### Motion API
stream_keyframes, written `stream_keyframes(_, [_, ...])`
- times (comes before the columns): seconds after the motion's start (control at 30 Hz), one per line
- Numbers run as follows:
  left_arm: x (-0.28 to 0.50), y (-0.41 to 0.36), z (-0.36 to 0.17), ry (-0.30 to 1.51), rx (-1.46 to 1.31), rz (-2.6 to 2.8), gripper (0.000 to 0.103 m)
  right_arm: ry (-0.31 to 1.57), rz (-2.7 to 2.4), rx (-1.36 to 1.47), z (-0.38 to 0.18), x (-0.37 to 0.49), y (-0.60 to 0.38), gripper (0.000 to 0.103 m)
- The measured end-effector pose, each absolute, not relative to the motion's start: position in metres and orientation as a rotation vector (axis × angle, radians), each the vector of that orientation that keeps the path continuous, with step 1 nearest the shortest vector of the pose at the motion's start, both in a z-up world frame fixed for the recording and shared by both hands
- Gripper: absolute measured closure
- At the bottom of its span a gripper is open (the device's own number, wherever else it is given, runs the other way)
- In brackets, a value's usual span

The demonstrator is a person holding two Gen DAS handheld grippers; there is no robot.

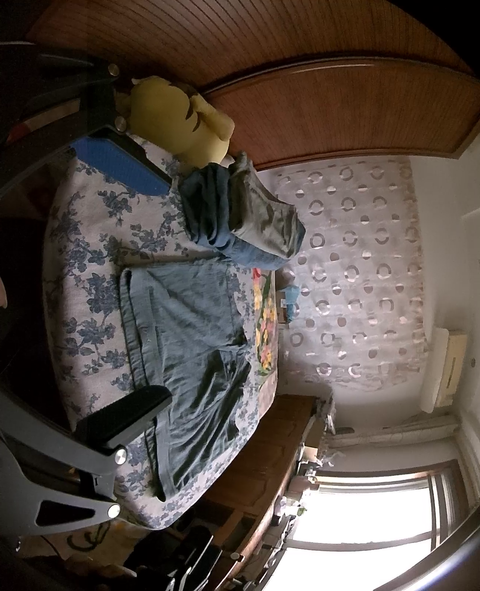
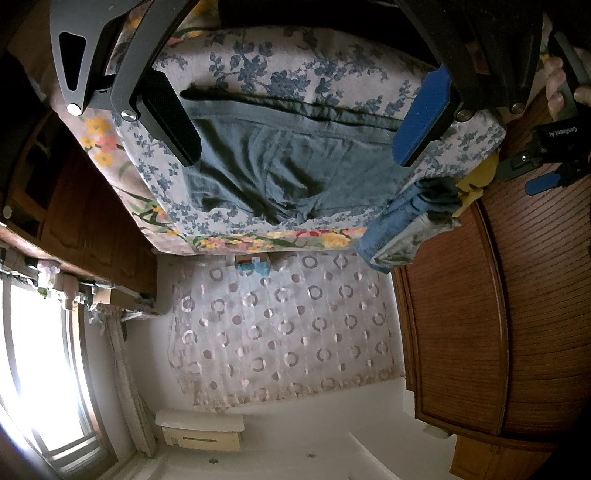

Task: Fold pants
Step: 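Move the right tool to the shorts' leg hem and close on it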

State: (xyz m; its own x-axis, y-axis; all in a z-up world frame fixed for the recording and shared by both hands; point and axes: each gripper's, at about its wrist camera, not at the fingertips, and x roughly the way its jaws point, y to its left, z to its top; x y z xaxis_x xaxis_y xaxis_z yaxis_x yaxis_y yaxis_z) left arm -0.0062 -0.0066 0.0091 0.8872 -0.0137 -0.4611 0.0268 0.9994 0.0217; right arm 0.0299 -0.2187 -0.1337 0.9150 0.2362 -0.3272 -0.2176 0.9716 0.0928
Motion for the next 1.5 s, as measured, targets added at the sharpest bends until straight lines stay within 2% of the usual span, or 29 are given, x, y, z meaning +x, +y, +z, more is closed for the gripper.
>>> stream_keyframes(0.57, [0.062, -0.025, -0.036, 0.598, 0.078, -0.133, 0.000, 0.428, 0.206, 0.014, -0.147, 0.081, -0.252, 0.001])
stream_keyframes(0.8, [0.087, -0.033, -0.037, 0.614, 0.094, -0.177, 0.000, 0.484, 0.218, 0.027, -0.140, 0.116, -0.275, 0.022])
stream_keyframes(0.9, [0.096, -0.038, -0.034, 0.614, 0.099, -0.198, 0.000, 0.494, 0.222, 0.016, -0.135, 0.130, -0.283, 0.038])
stream_keyframes(1.07, [0.107, -0.045, -0.029, 0.615, 0.093, -0.249, 0.000, 0.526, 0.229, 0.013, -0.130, 0.166, -0.296, 0.054])
stream_keyframes(1.13, [0.108, -0.048, -0.028, 0.615, 0.088, -0.274, 0.000, 0.556, 0.249, 0.027, -0.133, 0.184, -0.302, 0.071])
stream_keyframes(1.5, [0.125, -0.059, -0.039, 0.659, 0.094, -0.309, 0.000, 0.758, 0.190, 0.132, -0.147, 0.280, -0.327, 0.072])
